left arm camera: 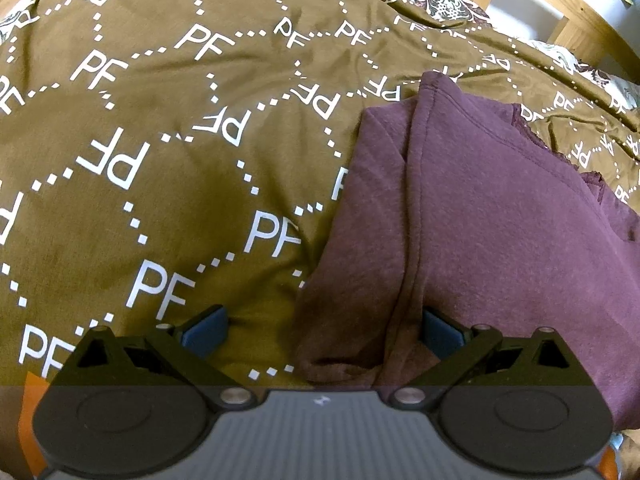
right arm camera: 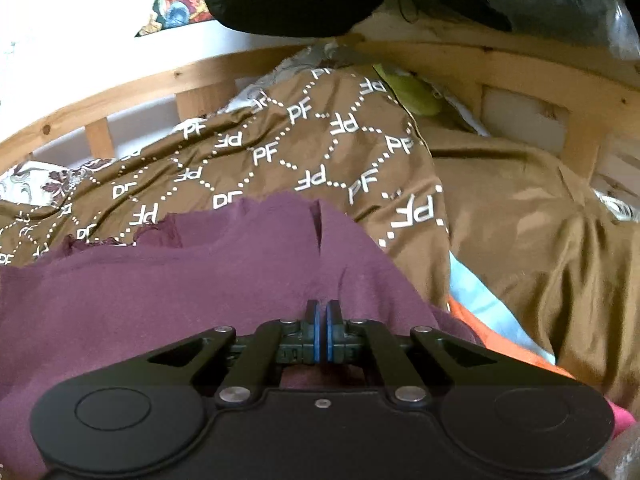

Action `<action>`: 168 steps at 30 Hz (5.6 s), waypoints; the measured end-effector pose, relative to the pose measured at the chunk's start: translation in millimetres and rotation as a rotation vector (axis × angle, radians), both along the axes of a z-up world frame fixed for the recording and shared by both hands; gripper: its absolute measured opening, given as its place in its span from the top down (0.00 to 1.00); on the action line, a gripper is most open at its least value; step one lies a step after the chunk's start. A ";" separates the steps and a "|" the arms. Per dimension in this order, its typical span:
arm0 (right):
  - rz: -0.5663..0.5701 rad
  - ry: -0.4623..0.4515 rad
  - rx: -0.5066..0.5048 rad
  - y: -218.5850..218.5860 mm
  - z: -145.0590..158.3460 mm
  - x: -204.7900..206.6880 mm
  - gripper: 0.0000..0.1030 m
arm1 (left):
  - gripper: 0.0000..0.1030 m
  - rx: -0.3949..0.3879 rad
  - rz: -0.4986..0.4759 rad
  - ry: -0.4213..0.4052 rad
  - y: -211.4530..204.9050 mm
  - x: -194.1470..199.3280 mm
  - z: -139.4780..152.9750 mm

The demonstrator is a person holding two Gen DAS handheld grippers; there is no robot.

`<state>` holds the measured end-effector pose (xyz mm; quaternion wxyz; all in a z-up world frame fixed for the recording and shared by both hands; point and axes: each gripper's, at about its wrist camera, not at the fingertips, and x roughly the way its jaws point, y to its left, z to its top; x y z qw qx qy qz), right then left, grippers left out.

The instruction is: Fold small clothes

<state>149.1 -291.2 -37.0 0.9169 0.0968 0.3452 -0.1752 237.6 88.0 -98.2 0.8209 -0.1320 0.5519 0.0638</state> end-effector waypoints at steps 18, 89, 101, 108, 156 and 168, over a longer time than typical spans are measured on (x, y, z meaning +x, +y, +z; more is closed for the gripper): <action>0.348 -0.066 -0.143 61.0 4.9 -4.9 0.06 | 0.00 0.021 -0.008 0.006 -5.0 1.5 -1.5; 0.026 -0.181 0.527 -128.2 41.4 -19.2 0.01 | 0.66 -0.008 -0.679 -0.281 -281.1 -49.0 77.1; 0.167 -0.188 0.684 -112.3 34.5 -10.6 0.01 | 0.01 -0.077 -0.742 -0.473 -233.5 -98.3 116.3; 0.280 -0.143 0.759 -91.0 27.1 2.0 0.01 | 0.01 0.044 -0.691 -0.486 -211.4 -99.7 84.5; 0.292 -0.183 0.213 -61.2 42.7 19.9 0.94 | 0.37 -0.024 -0.790 -0.511 -219.0 -99.8 51.8; 0.137 -0.061 0.323 -91.1 17.0 32.3 0.94 | 0.11 -0.297 -0.692 -0.433 -189.1 -78.0 47.8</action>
